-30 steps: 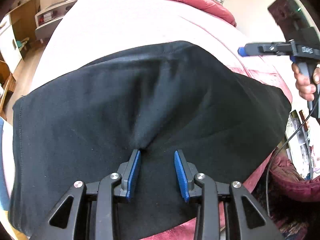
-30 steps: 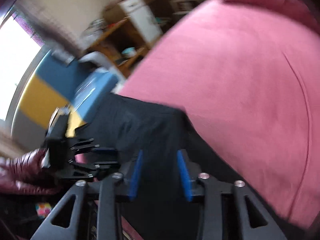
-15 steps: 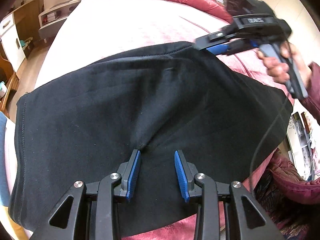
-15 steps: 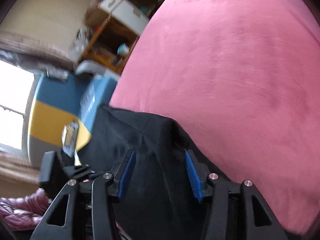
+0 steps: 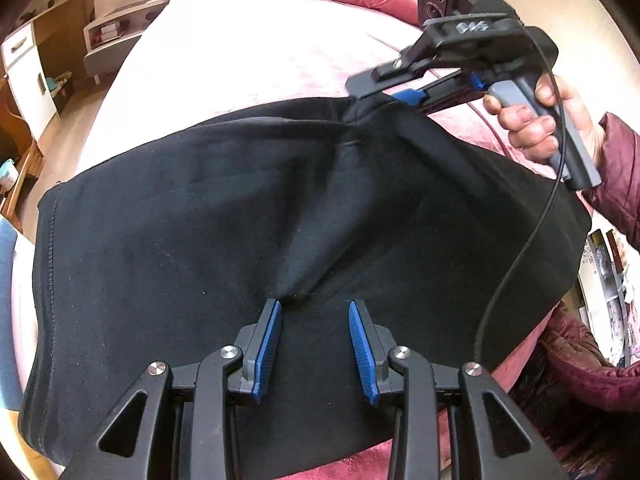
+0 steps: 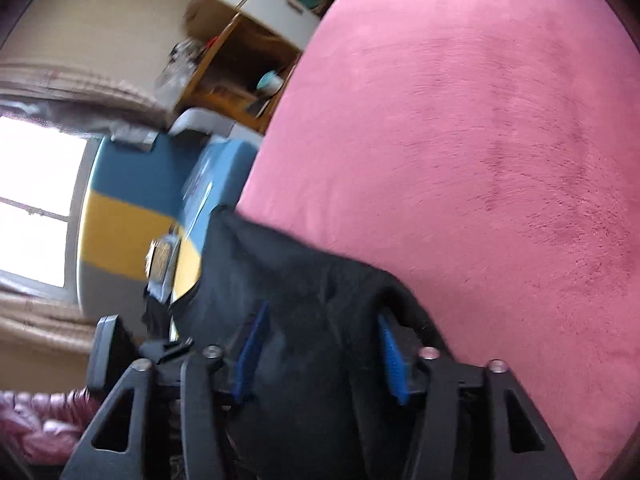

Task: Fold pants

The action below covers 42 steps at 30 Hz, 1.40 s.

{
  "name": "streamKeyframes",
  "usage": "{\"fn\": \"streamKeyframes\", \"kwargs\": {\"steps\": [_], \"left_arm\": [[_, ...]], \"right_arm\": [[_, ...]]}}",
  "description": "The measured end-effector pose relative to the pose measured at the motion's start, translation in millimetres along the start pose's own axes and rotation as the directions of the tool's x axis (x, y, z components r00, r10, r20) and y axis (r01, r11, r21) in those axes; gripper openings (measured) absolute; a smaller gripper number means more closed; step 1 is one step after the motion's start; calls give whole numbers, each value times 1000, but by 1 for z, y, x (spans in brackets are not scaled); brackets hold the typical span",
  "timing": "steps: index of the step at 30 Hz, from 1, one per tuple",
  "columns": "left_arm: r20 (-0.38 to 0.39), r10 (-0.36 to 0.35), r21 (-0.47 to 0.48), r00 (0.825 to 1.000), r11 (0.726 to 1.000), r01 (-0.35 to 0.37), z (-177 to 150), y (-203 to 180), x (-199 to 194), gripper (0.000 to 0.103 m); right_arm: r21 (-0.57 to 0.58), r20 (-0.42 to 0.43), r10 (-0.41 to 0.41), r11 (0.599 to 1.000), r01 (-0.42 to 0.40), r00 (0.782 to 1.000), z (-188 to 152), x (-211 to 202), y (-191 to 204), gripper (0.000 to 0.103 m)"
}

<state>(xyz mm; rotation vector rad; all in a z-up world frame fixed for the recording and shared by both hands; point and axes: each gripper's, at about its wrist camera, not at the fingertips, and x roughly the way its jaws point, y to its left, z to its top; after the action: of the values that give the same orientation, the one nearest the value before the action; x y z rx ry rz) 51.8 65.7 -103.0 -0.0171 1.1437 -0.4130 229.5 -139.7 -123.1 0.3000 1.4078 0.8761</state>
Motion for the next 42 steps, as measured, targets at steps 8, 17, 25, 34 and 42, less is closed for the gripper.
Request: {"fn": "streamKeyframes", "kwargs": {"steps": [8,17,25,34,42], "left_arm": [[-2,53,-141,999,989,-53,9,22,6,29],[56,86,-172,995,982,-75,21,32,-24,29],[48,180,-360,982,921,-151,22,91,-37,30],[-46,314,-281,948,907,-314,-7,92,-27,33],[46,316,-357,948,891,-280,-23,112,-93,33]], "right_arm": [[-38,237,-68,996,79,969,-20,-44,15,6],[84,226,-200,979,186,953,-16,-16,4,19],[122,346,-250,968,221,904,-94,-92,11,38],[181,182,-544,837,516,819,-168,-57,-14,22],[210,285,-441,895,393,851,-186,-82,-4,30]]}}
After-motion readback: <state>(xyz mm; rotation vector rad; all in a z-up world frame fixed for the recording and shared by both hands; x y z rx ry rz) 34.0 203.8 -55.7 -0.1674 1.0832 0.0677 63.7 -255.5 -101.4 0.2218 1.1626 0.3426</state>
